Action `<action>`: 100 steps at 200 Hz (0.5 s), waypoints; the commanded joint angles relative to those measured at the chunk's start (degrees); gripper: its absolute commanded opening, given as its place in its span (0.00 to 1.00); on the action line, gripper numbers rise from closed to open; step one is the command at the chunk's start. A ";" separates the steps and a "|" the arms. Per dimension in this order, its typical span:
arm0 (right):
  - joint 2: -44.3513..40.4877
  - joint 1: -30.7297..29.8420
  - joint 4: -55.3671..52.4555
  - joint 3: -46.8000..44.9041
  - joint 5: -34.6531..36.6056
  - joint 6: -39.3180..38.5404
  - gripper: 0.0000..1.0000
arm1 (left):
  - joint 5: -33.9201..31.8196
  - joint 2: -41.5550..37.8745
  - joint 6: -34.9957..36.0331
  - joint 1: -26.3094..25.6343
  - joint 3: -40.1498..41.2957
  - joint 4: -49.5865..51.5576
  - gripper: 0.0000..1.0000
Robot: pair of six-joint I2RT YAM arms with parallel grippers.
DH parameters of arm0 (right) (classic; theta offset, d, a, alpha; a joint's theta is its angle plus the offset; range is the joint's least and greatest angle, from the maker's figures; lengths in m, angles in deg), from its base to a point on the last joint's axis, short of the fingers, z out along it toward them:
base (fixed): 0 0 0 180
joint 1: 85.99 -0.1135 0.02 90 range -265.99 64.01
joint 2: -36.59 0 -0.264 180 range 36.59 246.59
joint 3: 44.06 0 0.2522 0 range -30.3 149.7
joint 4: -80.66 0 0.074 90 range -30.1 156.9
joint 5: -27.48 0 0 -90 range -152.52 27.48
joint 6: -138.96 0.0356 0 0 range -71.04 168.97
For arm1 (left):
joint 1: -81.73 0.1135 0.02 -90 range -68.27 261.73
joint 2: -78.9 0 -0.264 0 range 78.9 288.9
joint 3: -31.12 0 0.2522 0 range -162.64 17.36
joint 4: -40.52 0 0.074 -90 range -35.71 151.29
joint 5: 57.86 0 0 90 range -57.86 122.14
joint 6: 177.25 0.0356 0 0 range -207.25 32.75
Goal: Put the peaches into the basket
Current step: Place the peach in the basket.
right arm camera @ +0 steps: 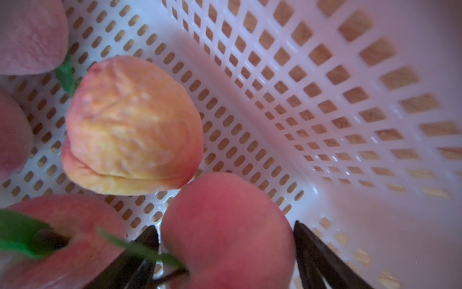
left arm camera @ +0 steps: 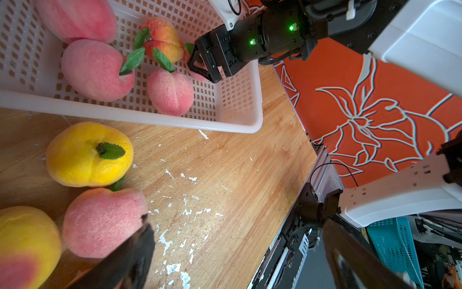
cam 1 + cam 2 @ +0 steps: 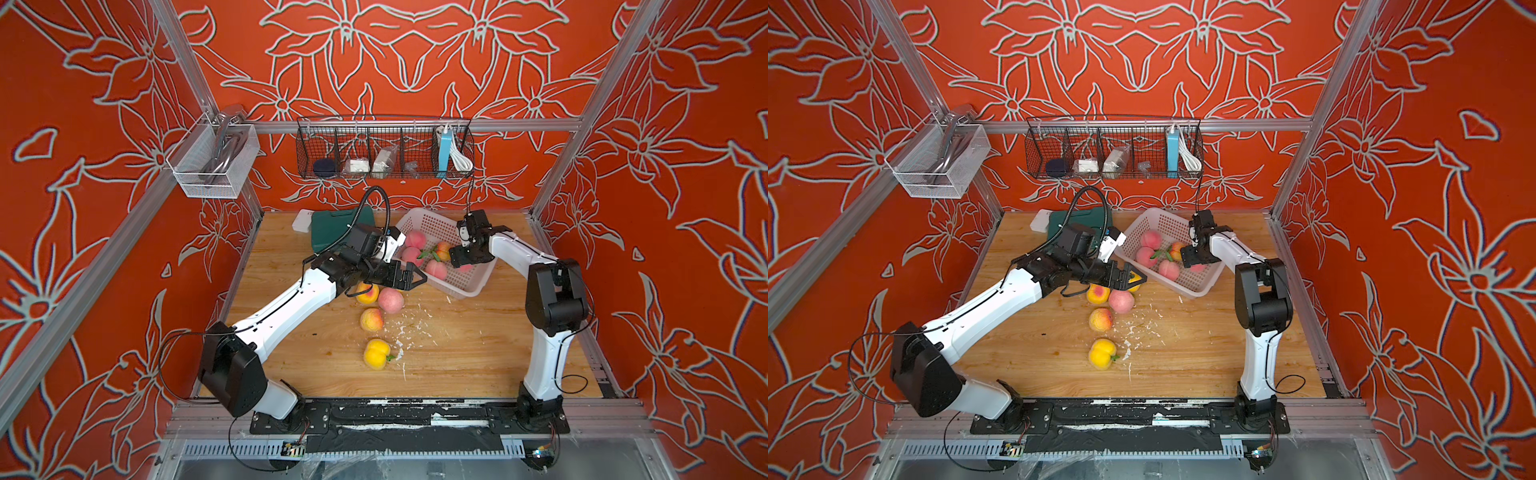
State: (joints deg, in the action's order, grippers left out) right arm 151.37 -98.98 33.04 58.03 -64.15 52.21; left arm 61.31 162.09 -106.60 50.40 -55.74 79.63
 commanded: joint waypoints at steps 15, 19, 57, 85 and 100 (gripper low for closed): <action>-4.06 0.65 -1.86 0.04 -1.01 -0.21 0.90 | -1.81 -5.10 0.70 0.35 1.69 2.74 0.99; -4.39 0.62 -2.09 0.09 -1.09 -0.25 0.90 | -1.91 -5.54 0.64 0.29 1.93 2.94 0.99; -9.61 0.20 -2.89 -1.95 -1.15 -0.10 0.90 | -3.86 -11.01 0.28 0.29 4.96 6.03 0.99; -14.84 -0.71 -3.75 -4.63 -1.53 -0.03 0.90 | -6.26 -15.39 0.26 0.29 7.37 10.21 0.99; -18.24 -1.75 -3.62 -6.94 -2.40 0.28 0.90 | -7.37 -17.60 0.57 0.29 8.67 12.58 0.99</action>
State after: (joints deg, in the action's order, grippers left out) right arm 138.54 -99.49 31.29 54.23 -65.16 52.23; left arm 56.57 147.84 -106.60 50.40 -48.70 86.97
